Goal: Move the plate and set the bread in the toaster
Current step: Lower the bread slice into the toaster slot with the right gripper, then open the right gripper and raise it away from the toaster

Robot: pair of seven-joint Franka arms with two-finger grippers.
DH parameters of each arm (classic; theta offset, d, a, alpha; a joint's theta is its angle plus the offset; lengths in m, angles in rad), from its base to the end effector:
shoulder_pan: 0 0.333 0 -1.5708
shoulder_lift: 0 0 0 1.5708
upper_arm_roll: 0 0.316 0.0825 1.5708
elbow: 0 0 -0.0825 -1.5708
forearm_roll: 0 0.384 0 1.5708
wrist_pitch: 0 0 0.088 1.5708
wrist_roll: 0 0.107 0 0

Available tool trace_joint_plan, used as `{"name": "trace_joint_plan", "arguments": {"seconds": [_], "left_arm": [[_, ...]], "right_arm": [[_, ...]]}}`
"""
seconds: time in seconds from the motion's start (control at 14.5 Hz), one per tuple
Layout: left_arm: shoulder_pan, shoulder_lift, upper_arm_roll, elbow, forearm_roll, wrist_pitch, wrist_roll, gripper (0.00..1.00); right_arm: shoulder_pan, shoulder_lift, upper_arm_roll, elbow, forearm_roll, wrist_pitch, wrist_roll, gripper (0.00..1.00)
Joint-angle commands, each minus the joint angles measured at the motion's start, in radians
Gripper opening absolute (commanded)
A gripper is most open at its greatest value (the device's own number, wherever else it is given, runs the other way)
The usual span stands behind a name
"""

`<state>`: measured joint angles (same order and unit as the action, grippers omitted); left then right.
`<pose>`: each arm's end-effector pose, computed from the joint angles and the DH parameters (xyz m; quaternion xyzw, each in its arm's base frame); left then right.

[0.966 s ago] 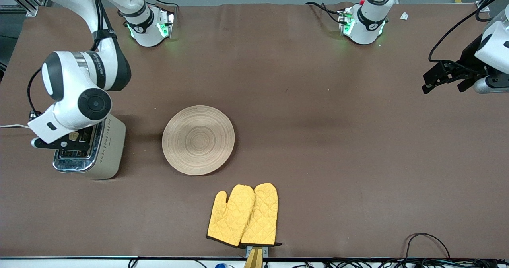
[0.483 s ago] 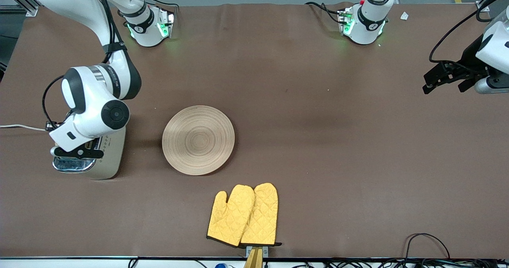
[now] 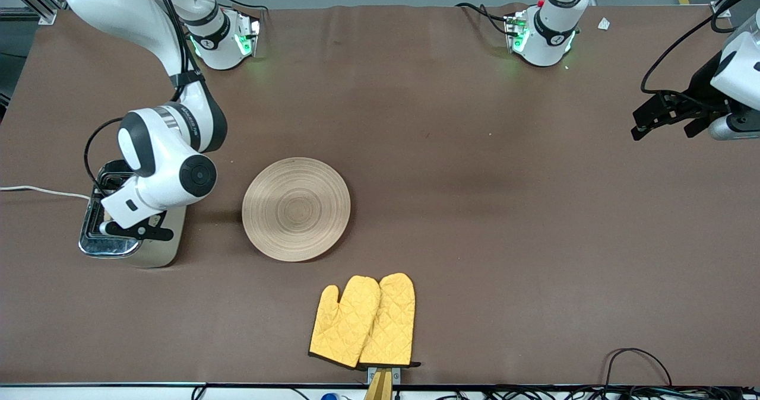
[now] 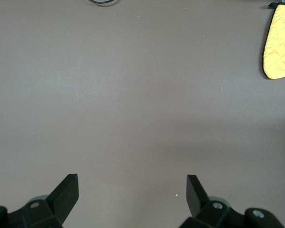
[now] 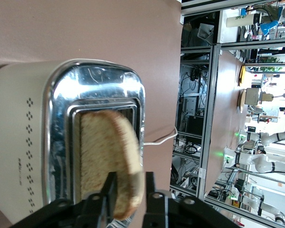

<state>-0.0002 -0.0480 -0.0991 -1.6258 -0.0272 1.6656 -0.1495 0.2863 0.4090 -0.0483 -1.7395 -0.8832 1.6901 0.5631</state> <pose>0.5458 -0.0584 0.6334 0.9986 0.0257 0.0420 0.0165 0.6184 0.0766 0.3456 0.8883 0.0019 -0.0294 0.4583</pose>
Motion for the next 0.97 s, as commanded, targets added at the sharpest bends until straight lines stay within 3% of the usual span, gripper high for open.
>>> {"name": "trace_joint_plan", "arguments": {"seconds": [0.0, 0.14, 0.28, 0.48, 0.62, 0.69, 0.9], "left_arm": [[-0.001, 0.002, -0.001, 0.009, 0.003, 0.005, -0.012, 1.0], [-0.003, 0.005, 0.002, 0.02, 0.009, 0.005, -0.009, 1.0], [-0.004, 0.01, -0.001, 0.027, 0.038, 0.003, 0.005, 1.0], [-0.001, 0.01, -0.001, 0.027, 0.036, -0.001, 0.008, 1.0], [-0.001, 0.01, -0.001, 0.029, 0.035, -0.001, 0.011, 1.0], [-0.003, 0.01, -0.001, 0.03, 0.033, -0.001, 0.01, 1.0], [-0.003, 0.01, -0.001, 0.03, 0.032, -0.001, 0.005, 1.0]], "right_arm": [[-0.026, -0.006, 0.004, 0.027, 0.074, 0.007, 0.02, 1.0], [-0.03, -0.028, 0.004, 0.058, 0.185, -0.006, 0.005, 1.0], [-0.056, -0.119, 0.004, 0.064, 0.359, 0.003, -0.052, 1.0], [-0.088, -0.229, -0.004, 0.149, 0.531, -0.059, -0.202, 1.0], [-0.154, -0.323, -0.007, 0.184, 0.756, -0.096, -0.206, 1.0], [-0.171, -0.367, -0.005, 0.178, 0.812, -0.093, -0.206, 1.0], [-0.174, -0.441, -0.007, 0.163, 0.822, -0.128, -0.34, 1.0]]}}
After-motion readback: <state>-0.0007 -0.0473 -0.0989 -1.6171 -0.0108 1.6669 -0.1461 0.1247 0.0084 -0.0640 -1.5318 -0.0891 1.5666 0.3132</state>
